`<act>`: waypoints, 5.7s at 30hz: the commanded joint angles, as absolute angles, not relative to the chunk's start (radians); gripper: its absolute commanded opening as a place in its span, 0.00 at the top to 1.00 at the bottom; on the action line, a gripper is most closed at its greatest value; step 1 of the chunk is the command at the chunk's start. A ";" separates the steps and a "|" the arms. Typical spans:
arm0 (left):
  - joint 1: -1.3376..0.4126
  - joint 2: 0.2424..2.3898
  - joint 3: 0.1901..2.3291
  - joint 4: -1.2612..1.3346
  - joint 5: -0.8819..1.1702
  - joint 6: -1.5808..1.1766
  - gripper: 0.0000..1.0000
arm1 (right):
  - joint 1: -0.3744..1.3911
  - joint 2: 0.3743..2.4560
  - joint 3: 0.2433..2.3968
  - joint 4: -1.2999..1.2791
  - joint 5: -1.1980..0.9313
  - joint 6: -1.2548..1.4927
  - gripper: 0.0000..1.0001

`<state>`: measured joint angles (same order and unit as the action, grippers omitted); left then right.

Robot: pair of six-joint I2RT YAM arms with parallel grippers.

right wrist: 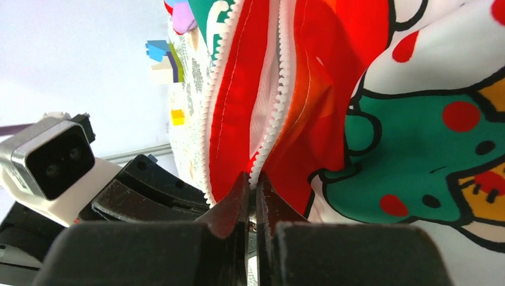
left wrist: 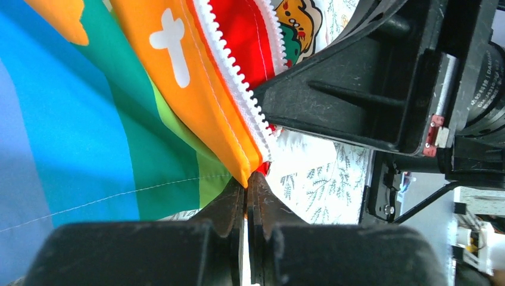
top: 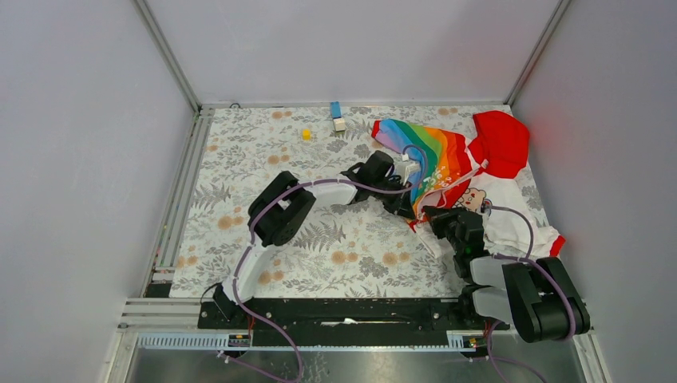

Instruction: Zip up the jacket

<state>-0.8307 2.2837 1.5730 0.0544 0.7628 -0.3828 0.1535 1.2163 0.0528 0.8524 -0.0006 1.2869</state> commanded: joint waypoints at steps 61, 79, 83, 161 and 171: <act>-0.738 2.369 1.610 -0.130 0.997 -0.160 1.00 | 0.378 1.010 0.724 -0.371 -0.242 -0.225 0.35; -0.737 2.368 1.607 -0.123 0.984 -0.170 1.00 | 0.387 1.071 0.569 -0.154 -0.022 0.771 0.64; -0.738 2.368 1.606 -0.123 0.985 -0.169 1.00 | 0.380 1.132 0.553 -0.149 -0.011 0.778 0.63; -0.743 2.376 1.612 -0.133 0.977 -0.167 1.00 | 0.370 1.310 0.506 0.101 -0.080 0.865 1.00; -0.762 2.377 1.624 -0.170 0.931 -0.141 1.00 | 0.323 1.392 0.713 -0.221 -0.181 1.145 1.00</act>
<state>-0.7399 2.3505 1.6085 -0.1341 0.9829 -0.1818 0.3626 1.3121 0.6025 -0.1104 -0.1001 0.9768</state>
